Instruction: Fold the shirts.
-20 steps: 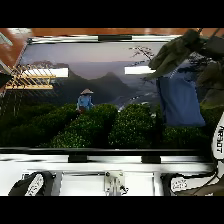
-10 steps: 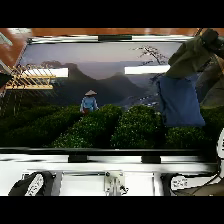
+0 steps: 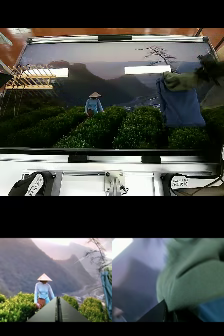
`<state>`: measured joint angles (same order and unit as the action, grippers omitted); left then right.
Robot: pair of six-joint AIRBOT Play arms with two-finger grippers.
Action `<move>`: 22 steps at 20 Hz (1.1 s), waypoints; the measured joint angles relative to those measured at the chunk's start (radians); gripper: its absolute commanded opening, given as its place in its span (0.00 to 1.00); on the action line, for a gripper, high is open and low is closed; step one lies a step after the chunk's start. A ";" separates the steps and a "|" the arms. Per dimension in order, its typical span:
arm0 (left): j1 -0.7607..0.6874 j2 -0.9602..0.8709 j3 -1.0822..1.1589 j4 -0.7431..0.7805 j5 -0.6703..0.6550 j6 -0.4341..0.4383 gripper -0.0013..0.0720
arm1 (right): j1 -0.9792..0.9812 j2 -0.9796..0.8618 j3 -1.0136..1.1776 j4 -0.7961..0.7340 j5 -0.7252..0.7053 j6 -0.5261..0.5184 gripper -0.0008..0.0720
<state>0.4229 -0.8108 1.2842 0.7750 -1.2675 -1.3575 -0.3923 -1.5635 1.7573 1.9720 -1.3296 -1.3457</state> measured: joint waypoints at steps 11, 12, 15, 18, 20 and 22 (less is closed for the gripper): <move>0.000 0.005 0.000 0.000 -0.001 0.023 0.06 | 0.056 0.002 -0.202 -0.248 -0.280 0.220 0.41; 0.000 0.005 0.000 0.000 -0.001 0.025 0.06 | 0.059 0.002 -0.215 -0.256 -0.288 0.236 0.79; 0.000 0.005 0.000 0.000 -0.001 0.027 0.06 | 0.062 0.006 -0.237 -0.326 -0.312 0.237 0.85; 0.000 0.000 0.000 -0.001 0.003 0.034 0.06 | 0.058 0.027 -0.224 -0.418 -0.355 0.201 0.85; -0.002 -0.012 0.000 -0.001 0.008 0.039 0.06 | 0.052 0.047 -0.163 -0.490 -0.357 0.170 0.85; -0.026 -0.036 0.000 0.000 0.019 0.070 0.06 | 0.063 0.066 -0.076 -0.483 -0.264 0.134 0.85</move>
<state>0.3969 -0.8467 1.2842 0.7750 -1.2480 -1.2873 -0.3298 -1.4979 1.6810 1.4895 -1.5932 -1.2114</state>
